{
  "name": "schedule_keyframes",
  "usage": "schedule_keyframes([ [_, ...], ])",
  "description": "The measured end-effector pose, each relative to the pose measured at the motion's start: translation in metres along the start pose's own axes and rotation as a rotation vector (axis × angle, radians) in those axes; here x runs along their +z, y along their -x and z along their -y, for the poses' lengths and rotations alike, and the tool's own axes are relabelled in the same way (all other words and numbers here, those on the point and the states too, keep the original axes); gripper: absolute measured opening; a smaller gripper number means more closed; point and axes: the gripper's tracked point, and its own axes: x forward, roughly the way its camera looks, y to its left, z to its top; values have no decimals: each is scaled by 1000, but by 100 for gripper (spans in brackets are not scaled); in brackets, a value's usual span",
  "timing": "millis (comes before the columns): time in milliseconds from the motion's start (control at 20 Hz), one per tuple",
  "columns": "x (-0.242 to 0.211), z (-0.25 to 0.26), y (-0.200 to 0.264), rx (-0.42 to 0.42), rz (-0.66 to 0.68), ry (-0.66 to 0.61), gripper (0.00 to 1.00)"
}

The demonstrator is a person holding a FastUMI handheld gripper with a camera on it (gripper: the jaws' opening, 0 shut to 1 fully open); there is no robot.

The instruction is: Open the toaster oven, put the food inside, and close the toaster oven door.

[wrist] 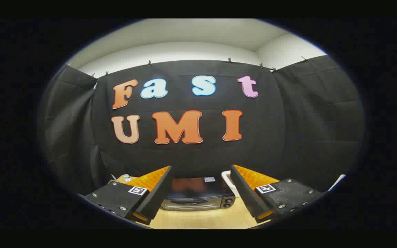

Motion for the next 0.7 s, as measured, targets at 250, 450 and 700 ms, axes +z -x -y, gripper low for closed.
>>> schedule_keyframes([
  [250, 0, -18, -5, 37, -5, 18, 99],
  [450, -1, -25, -9, 52, -11, 24, 99],
  [700, 0, -31, -9, 69, 0, 25, 99],
])
